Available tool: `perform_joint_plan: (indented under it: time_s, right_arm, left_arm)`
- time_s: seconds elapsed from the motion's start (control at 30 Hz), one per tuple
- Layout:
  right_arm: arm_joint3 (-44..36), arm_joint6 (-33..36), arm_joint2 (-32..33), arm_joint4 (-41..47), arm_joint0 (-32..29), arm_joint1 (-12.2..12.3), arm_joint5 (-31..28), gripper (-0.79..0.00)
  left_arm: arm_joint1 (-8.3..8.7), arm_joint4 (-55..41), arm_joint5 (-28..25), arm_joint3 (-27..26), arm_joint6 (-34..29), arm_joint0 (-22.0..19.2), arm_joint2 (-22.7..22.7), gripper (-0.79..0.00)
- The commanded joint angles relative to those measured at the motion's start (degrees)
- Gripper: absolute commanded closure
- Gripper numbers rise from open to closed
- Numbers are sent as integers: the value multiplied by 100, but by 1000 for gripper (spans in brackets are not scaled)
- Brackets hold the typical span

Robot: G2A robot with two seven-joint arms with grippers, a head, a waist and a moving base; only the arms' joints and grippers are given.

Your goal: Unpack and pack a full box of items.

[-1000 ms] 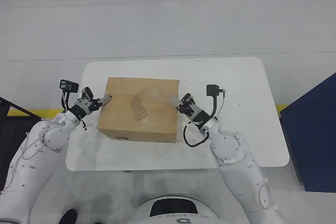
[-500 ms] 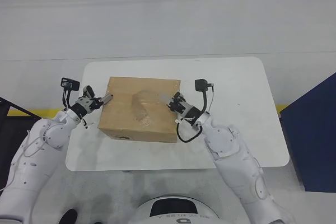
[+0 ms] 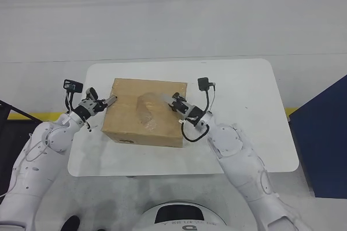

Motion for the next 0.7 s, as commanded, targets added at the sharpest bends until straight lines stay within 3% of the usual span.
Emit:
perform_joint_plan:
  time_s: [0.0, 0.03, 0.3, 0.47, 0.67]
  right_arm:
    - [-73, -239, 99, -128, -78, 21, -257, -785]
    - [-174, -475, 167, -350, -142, 35, -398, -785]
    - [-174, -475, 167, -350, -142, 35, -398, -785]
    - [87, -269, 334, 856, -194, 38, -430, -785]
    - [561, 454, 557, 1284, 79, 105, -121, -785]
  left_arm:
    - [-12, 7, 19, -7, 4, -2, 11, -785]
    - [-18, 12, 27, -10, 6, -3, 17, -785]
    - [-72, 79, 90, -30, 17, -18, 89, -785]
    - [-101, 136, 119, -42, 14, -21, 114, -785]
    - [-130, 181, 136, -33, 2, -11, 127, -785]
